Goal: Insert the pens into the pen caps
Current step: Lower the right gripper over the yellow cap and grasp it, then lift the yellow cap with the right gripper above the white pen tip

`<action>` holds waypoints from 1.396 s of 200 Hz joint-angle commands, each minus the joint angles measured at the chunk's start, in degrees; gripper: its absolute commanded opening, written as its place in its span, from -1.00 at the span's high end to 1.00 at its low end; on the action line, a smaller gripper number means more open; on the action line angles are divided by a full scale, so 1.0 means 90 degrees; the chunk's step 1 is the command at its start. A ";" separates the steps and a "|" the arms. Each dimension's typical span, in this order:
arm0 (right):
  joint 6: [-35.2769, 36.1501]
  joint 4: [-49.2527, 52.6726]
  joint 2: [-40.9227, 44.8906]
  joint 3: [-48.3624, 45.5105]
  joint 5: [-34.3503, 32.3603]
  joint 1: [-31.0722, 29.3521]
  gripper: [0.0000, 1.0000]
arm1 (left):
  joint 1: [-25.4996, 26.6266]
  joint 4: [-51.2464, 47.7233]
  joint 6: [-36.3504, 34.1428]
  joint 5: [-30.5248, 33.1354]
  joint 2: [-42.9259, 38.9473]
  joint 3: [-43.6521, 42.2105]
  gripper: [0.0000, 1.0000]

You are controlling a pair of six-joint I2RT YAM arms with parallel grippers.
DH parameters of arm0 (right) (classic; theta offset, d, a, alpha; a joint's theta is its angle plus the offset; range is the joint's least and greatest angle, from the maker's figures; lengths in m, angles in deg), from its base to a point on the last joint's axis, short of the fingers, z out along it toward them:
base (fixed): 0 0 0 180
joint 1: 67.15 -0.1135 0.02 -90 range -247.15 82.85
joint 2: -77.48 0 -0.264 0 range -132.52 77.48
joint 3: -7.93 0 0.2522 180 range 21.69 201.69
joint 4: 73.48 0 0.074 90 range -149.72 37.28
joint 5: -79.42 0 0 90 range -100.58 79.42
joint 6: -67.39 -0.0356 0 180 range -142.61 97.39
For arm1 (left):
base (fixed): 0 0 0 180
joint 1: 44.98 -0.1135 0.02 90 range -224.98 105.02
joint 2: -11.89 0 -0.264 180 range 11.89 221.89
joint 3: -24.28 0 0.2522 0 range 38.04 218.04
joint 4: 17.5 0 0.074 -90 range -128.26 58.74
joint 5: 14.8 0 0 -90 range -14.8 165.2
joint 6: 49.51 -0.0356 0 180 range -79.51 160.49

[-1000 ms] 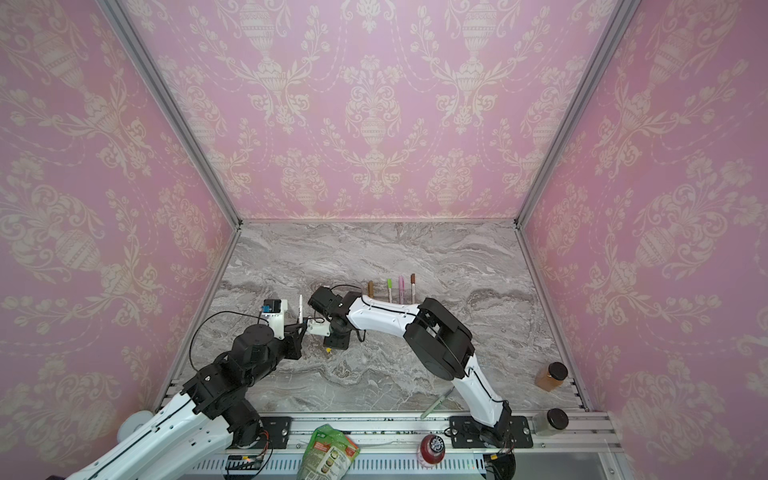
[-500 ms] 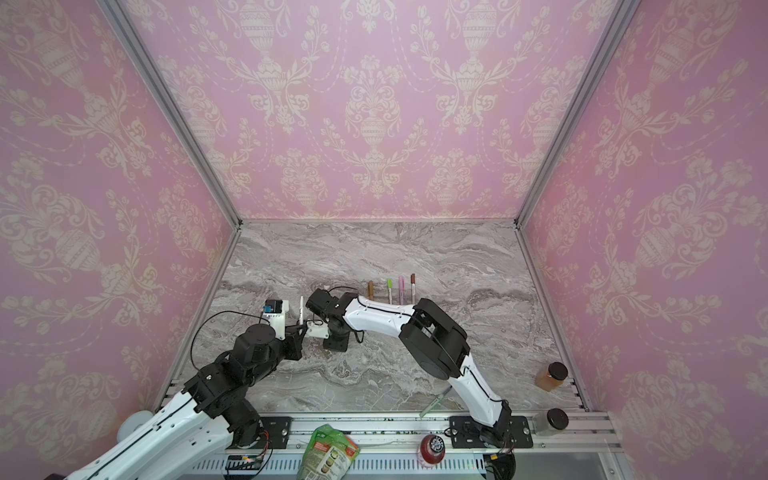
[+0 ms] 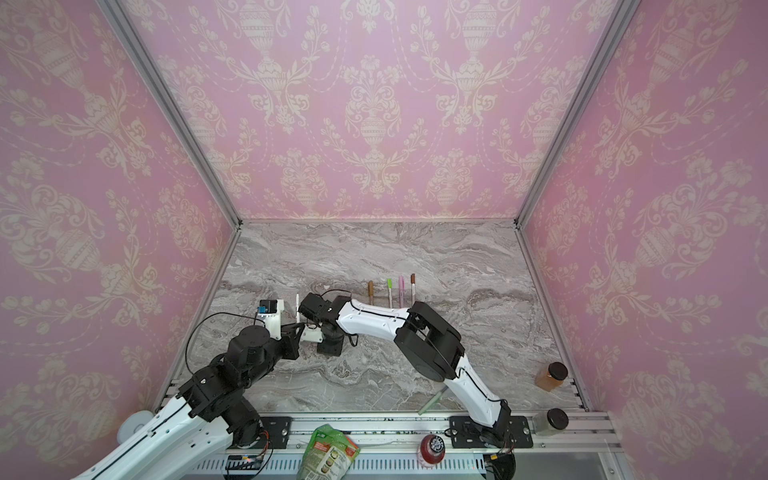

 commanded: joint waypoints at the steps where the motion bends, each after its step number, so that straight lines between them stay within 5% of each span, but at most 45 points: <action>1: -0.0107 0.0476 -0.0474 -0.0173 -0.0124 -0.0180 0.56 | -0.0019 0.0135 0.0012 0.0025 -0.0126 0.0170 1.00; 99: -0.1575 -0.0539 0.0578 -0.1213 0.0434 0.0327 0.98 | -0.0024 0.0028 -0.0081 -0.0047 -0.0180 0.0313 1.00; 191: -0.3246 -0.1781 0.1908 -0.2211 0.1569 0.1346 1.00 | -0.0024 0.0419 -0.0230 -0.0815 0.0207 0.0406 1.00; 279: -0.6422 -0.4498 0.3541 -0.3120 0.2210 0.2041 1.00 | -0.0024 0.1131 -0.0244 -0.2380 0.1597 0.0479 1.00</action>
